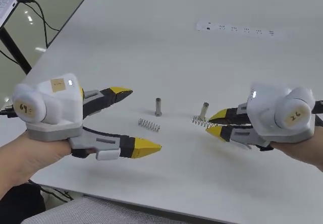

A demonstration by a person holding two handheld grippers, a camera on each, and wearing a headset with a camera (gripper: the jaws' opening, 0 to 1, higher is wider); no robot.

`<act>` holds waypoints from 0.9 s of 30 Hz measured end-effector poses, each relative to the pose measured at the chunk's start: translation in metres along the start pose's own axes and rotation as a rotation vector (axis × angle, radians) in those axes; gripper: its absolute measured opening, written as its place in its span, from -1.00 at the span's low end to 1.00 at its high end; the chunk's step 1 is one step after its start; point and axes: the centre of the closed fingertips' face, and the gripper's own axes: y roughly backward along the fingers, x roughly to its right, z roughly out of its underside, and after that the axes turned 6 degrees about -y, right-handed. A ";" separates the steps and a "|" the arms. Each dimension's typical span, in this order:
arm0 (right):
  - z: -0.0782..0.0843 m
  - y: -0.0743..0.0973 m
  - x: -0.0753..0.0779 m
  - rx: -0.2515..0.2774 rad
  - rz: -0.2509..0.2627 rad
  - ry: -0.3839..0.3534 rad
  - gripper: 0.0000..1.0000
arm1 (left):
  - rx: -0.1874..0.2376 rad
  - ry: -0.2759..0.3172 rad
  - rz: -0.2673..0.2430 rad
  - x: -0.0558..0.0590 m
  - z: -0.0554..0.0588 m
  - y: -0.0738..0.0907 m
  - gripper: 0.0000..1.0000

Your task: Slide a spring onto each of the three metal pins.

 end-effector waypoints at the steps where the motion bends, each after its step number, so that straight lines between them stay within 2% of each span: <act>1: -0.002 0.002 -0.002 0.002 -0.001 0.010 -0.75 | 0.001 -0.006 -0.001 0.000 -0.002 -0.001 0.68; 3: -0.003 0.005 -0.004 0.002 -0.006 0.031 -0.75 | 0.018 -0.021 0.008 0.005 -0.008 -0.004 0.67; 6: -0.006 0.010 -0.010 0.009 -0.020 0.055 -0.75 | 0.028 -0.040 0.052 0.017 -0.013 -0.012 0.61; 13: -0.004 0.019 -0.018 0.009 -0.037 0.114 -0.75 | 0.002 -0.076 0.143 0.038 -0.005 -0.032 0.54; 16: -0.004 0.023 -0.023 0.022 -0.051 0.148 -0.75 | -0.005 -0.075 0.170 0.042 -0.002 -0.039 0.39; 18: -0.004 0.025 -0.024 0.020 -0.055 0.158 -0.75 | 0.008 -0.074 0.191 0.047 -0.006 -0.042 0.23; 21: -0.006 0.028 -0.026 0.027 -0.058 0.183 -0.75 | 0.018 -0.072 0.214 0.052 -0.009 -0.050 0.17; 27: -0.013 0.031 -0.030 0.045 -0.062 0.200 -0.75 | 0.004 -0.084 0.267 0.063 -0.008 -0.063 -0.05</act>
